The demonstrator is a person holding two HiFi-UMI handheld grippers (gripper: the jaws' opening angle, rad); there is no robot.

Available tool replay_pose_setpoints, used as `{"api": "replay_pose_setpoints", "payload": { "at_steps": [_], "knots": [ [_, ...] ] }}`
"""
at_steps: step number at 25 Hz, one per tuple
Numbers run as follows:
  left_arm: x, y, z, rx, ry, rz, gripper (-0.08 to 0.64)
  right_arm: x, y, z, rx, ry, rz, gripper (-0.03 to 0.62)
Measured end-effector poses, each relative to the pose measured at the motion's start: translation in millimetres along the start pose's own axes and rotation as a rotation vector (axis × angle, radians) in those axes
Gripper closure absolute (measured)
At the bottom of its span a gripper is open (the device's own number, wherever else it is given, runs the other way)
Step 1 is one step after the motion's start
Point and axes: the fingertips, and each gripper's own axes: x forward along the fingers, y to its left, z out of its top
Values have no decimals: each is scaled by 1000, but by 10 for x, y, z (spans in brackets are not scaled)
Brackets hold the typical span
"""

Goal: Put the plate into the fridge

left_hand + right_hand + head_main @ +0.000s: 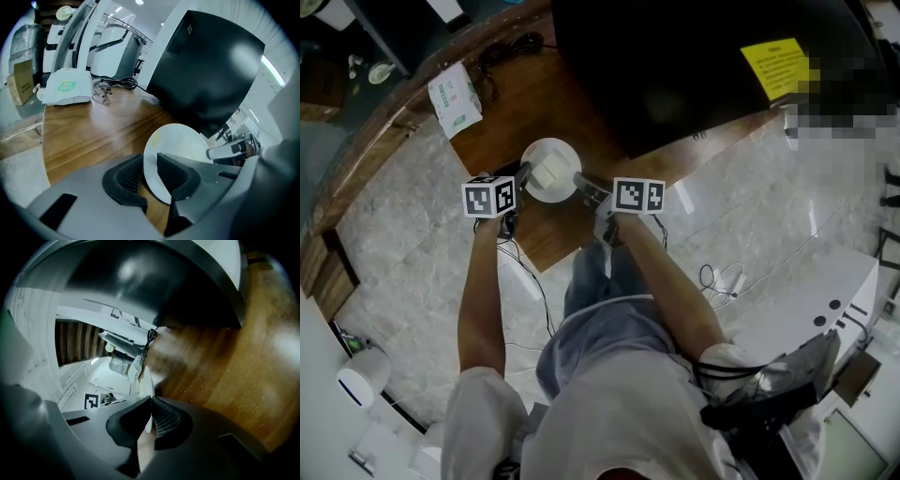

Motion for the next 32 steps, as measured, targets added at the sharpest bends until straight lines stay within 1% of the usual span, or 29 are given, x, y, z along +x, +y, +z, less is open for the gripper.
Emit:
{"api": "replay_pose_setpoints", "payload": {
  "at_steps": [2, 5, 6, 9, 11, 14, 17, 22, 25, 27, 29, 32],
  "knots": [
    [-34, -79, -15, -2, -11, -5, 460, -87, 35, -9, 24, -7, 21, 571],
    [-63, 31, 13, -12, -46, -7, 460, 26, 60, 0, 32, -12, 40, 571],
    [-97, 7, 25, -14, -61, -7, 460, 3, 80, -1, 36, -13, 46, 571],
    [-249, -209, 48, -29, -115, -13, 462, -228, 150, -16, 43, -21, 63, 571],
    [-350, -270, 64, -43, -152, -22, 462, -314, 156, -36, 49, -28, 63, 569],
    [-469, -194, 108, -47, -196, -33, 462, -274, 150, -58, 51, -36, 72, 569],
    [-558, -206, 130, -49, -226, -38, 462, -330, 162, -57, 61, -46, 87, 569],
    [-651, -242, 10, -88, -244, -60, 462, -433, 288, -81, 109, -83, 139, 569],
    [-744, -298, -25, -133, -280, -88, 462, -559, 344, -83, 76, -91, 125, 569],
    [-829, -400, -48, -148, -306, -109, 462, -673, 445, -104, 74, -101, 158, 569],
    [-894, -533, -62, -128, -320, -116, 462, -795, 546, -110, 74, -112, 191, 569],
    [-970, -724, -68, -78, -341, -104, 462, -970, 634, -115, 55, -117, 205, 569]
  ]
}}
